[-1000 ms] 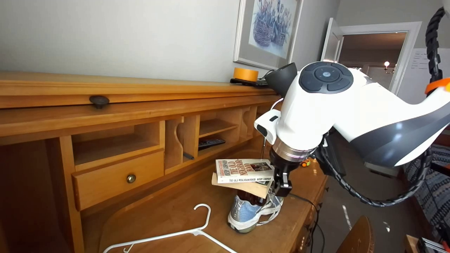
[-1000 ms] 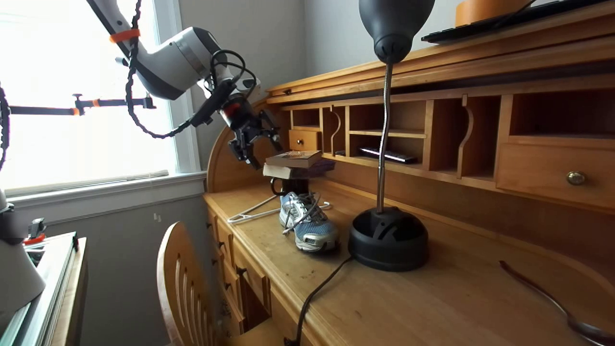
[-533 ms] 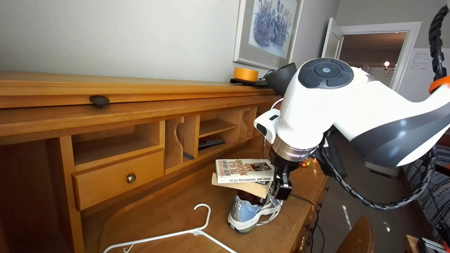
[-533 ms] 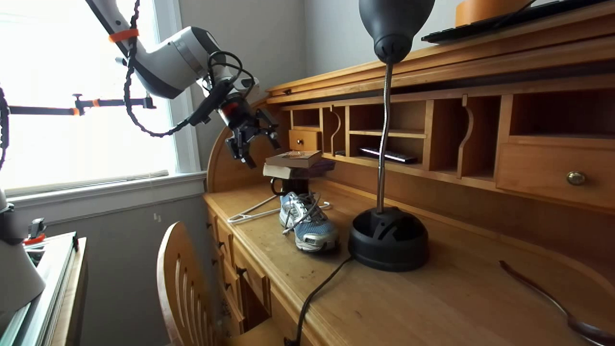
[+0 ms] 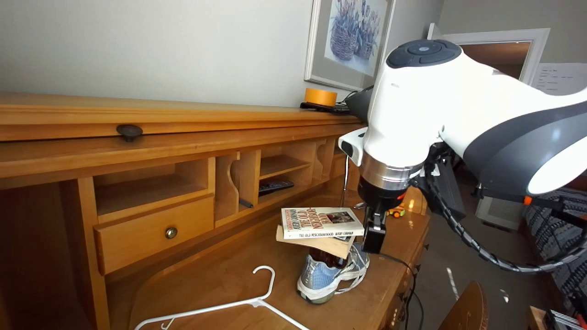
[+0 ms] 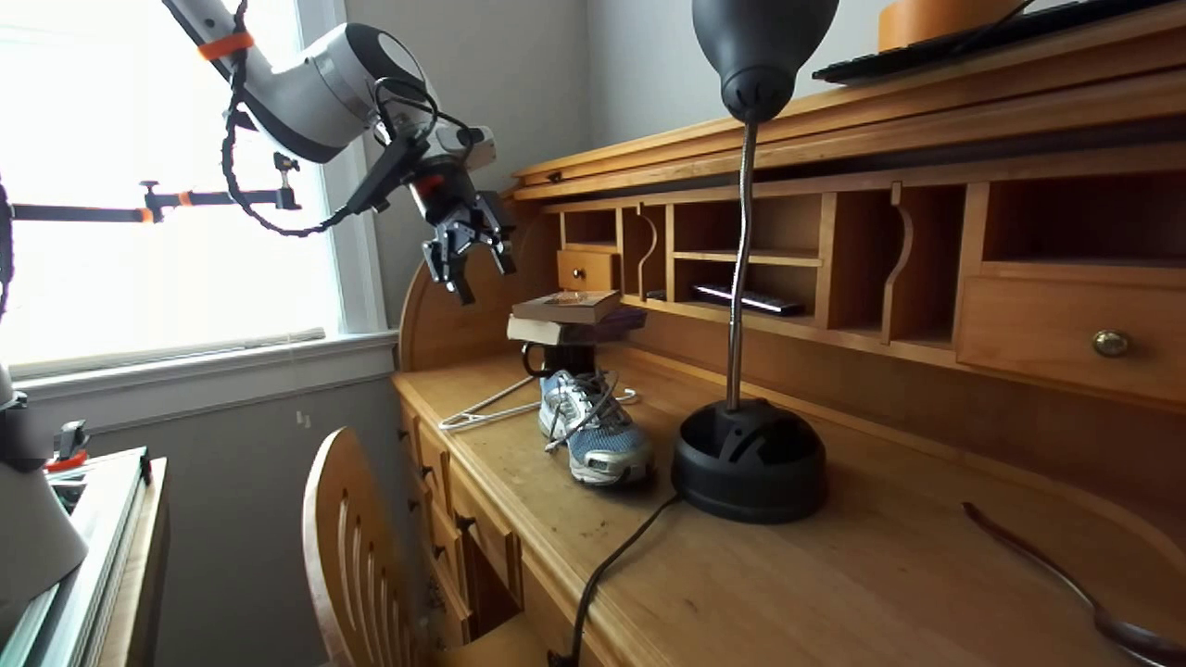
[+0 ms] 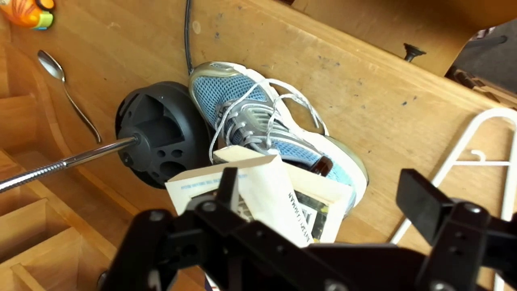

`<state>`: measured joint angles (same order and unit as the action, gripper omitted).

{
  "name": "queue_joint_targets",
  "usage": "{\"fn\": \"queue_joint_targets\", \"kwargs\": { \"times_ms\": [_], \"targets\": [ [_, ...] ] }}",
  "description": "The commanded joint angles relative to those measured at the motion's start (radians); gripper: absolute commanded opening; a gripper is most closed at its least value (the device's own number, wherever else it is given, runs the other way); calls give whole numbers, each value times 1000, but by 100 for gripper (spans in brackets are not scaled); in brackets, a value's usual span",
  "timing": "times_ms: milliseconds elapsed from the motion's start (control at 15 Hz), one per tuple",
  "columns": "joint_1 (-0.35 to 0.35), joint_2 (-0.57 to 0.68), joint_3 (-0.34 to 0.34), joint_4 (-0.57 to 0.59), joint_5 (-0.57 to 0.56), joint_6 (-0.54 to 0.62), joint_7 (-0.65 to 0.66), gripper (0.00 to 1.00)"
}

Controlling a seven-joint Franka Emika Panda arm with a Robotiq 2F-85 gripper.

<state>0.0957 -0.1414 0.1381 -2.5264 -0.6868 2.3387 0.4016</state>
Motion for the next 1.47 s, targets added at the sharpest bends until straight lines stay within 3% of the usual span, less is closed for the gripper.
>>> {"fn": "queue_joint_targets", "kwargs": {
  "times_ms": [0, 800, 1267, 1400],
  "targets": [
    [1, -86, -1, -22, 117, -48, -20, 100],
    [-47, -274, -48, 22, 495, -216, -65, 100],
    [-81, -366, -110, 14, 545, -232, -199, 100],
    [-94, -333, -88, 35, 519, -217, -172, 100]
  ]
}}
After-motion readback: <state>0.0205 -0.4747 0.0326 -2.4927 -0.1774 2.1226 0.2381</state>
